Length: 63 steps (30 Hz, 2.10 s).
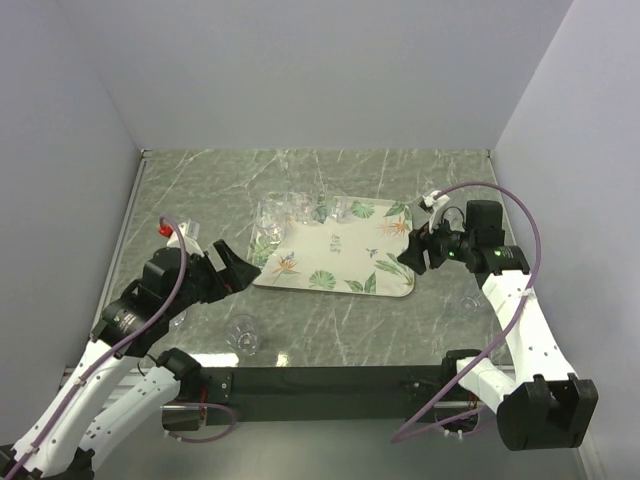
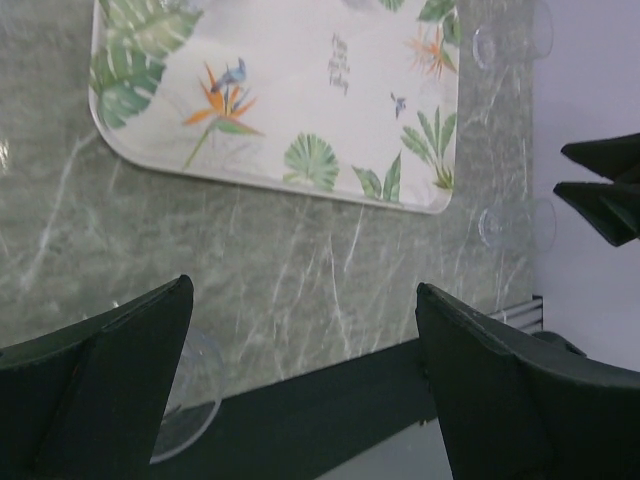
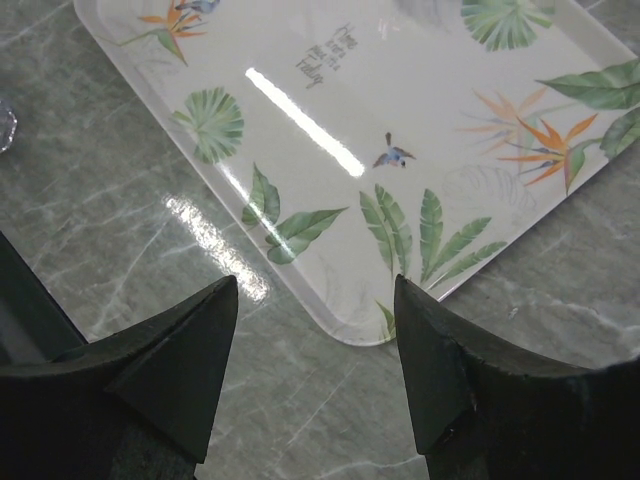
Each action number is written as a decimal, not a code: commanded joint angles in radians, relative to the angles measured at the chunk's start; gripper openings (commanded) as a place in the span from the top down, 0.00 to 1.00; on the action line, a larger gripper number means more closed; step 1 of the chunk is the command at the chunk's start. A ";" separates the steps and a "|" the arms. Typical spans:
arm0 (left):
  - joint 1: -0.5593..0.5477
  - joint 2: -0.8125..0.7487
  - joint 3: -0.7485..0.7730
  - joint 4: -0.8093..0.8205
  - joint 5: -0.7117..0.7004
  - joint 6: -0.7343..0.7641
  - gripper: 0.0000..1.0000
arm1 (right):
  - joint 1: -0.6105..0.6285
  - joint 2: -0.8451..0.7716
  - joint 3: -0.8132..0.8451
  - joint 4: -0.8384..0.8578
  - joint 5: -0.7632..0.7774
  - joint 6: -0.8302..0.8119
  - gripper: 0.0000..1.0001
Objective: Place the glasses into the tray
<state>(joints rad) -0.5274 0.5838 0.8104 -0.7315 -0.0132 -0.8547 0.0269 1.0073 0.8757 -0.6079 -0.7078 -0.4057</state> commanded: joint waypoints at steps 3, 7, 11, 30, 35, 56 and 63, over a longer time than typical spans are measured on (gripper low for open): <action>-0.003 0.002 -0.016 -0.074 0.113 -0.067 0.01 | -0.013 -0.027 0.000 0.046 -0.048 -0.002 0.30; -0.003 0.016 -0.028 -0.100 0.156 -0.087 0.03 | -0.013 -0.027 0.002 0.048 -0.047 -0.001 0.30; -0.003 0.036 -0.042 -0.112 0.186 -0.089 0.07 | -0.013 -0.029 0.002 0.048 -0.039 -0.001 0.30; -0.107 0.191 -0.099 -0.155 0.096 -0.136 0.18 | -0.022 -0.013 0.000 0.053 -0.036 0.005 0.30; -0.209 0.251 -0.096 -0.147 0.016 -0.182 0.19 | -0.022 -0.010 0.000 0.053 -0.036 0.005 0.30; -0.516 0.557 0.036 -0.213 -0.300 -0.254 0.99 | -0.047 -0.015 0.000 0.051 -0.048 0.008 0.30; -0.533 0.564 0.169 -0.227 -0.378 -0.186 1.00 | -0.051 -0.015 -0.001 0.049 -0.050 0.007 0.30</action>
<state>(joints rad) -1.0546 1.1519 0.8814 -0.9585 -0.3119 -1.0840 -0.0185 1.0031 0.8757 -0.5888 -0.7448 -0.4019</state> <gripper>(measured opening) 0.053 0.699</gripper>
